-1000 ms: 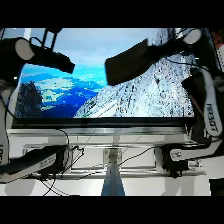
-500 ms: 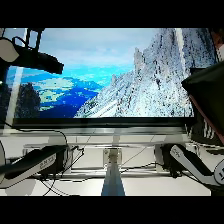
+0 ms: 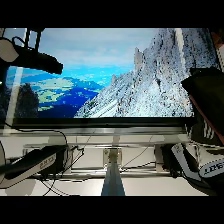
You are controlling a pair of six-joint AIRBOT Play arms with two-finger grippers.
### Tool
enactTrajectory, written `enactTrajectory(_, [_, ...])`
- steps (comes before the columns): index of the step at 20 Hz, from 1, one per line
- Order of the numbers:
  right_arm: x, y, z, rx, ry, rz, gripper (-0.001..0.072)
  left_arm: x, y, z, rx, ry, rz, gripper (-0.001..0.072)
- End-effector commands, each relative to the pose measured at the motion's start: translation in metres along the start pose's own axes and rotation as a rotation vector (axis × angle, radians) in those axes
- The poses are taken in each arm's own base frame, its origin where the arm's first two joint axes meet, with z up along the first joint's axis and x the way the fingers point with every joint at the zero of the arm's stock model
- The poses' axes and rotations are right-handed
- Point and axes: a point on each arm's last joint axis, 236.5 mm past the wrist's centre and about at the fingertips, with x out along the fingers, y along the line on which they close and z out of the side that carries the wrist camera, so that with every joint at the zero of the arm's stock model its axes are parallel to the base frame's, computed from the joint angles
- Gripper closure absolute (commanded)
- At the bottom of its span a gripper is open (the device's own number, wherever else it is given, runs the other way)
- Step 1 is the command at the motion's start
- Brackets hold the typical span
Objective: Fold the clothes and pants, and hang the long-sleeved shirts on hangers.
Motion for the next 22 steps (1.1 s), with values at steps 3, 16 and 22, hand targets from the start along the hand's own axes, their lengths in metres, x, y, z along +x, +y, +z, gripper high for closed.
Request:
enactTrajectory(3, [0.004, 0.011, 0.008, 0.047, -0.017, 0.073, 0.0019, 0.0, 0.0, 0.0, 0.0, -0.001, 0.001, 0.0692])
enactTrajectory(16, [-0.09, 0.271, -0.097, -0.868, -0.144, 0.708, 0.0705, 0.0, 0.0, 0.0, 0.0, -0.001, 0.001, 0.0692])
enactTrajectory(22, [-0.132, 0.304, -0.125, -0.941, -0.203, 0.855, 0.0703, 0.0, 0.0, 0.0, 0.0, 0.0, 0.001, 0.0692])
